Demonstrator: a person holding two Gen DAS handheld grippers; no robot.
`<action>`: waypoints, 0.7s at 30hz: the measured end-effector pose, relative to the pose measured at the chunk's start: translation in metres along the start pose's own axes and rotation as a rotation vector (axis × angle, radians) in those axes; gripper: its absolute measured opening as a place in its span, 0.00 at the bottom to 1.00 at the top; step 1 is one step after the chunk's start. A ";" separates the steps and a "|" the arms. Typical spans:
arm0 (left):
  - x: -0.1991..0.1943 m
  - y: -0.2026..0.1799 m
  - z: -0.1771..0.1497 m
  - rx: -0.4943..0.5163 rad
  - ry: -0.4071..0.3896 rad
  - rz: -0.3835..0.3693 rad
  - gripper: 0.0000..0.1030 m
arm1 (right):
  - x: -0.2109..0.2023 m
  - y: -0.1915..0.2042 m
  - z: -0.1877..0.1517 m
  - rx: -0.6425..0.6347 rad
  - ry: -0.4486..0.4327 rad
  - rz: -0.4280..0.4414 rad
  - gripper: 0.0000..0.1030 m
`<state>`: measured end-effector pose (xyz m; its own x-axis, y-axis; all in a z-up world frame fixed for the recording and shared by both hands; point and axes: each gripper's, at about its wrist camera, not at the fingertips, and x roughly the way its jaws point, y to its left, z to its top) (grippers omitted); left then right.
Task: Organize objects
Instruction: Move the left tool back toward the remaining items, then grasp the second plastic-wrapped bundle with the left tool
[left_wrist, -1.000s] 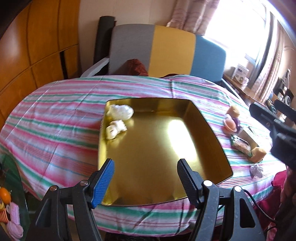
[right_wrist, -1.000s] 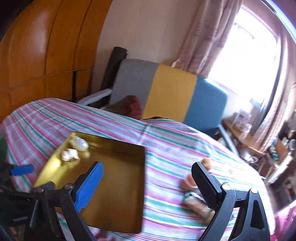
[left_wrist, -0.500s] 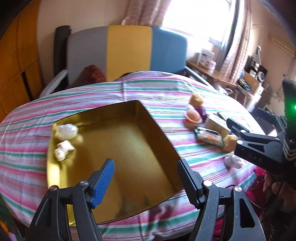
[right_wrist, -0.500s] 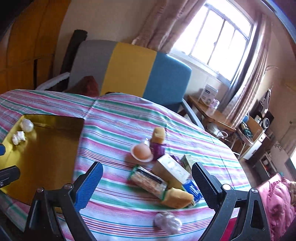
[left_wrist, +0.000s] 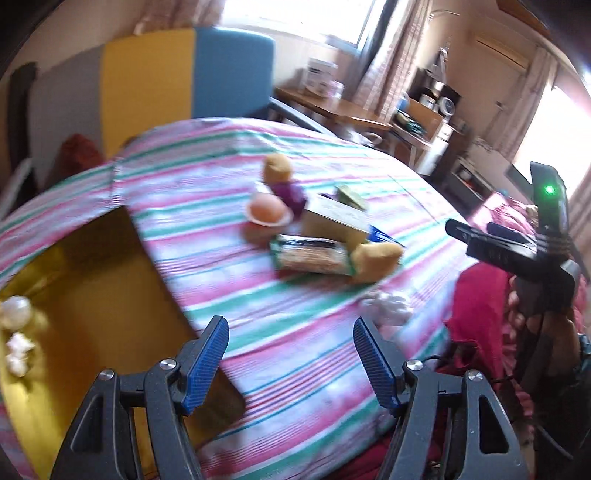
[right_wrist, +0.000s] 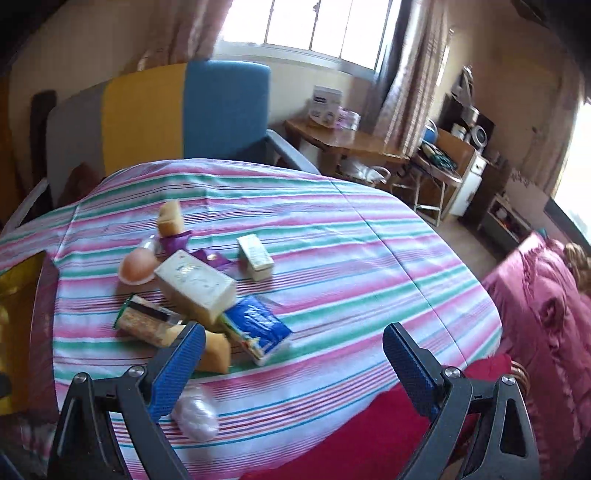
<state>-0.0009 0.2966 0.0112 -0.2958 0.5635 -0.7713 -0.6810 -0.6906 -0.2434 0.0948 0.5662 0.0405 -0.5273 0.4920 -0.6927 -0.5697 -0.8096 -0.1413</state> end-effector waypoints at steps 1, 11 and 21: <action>0.009 -0.007 0.002 0.009 0.016 -0.028 0.68 | 0.005 -0.012 0.000 0.037 0.016 -0.005 0.95; 0.091 -0.062 0.016 0.033 0.180 -0.225 0.63 | 0.037 -0.035 -0.015 0.175 0.089 0.074 0.94; 0.161 -0.085 0.011 0.054 0.276 -0.191 0.68 | 0.047 -0.044 -0.019 0.222 0.148 0.154 0.92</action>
<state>0.0024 0.4511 -0.0853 0.0281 0.5308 -0.8470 -0.7435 -0.5553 -0.3727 0.1074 0.6190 0.0007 -0.5294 0.3040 -0.7920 -0.6227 -0.7733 0.1194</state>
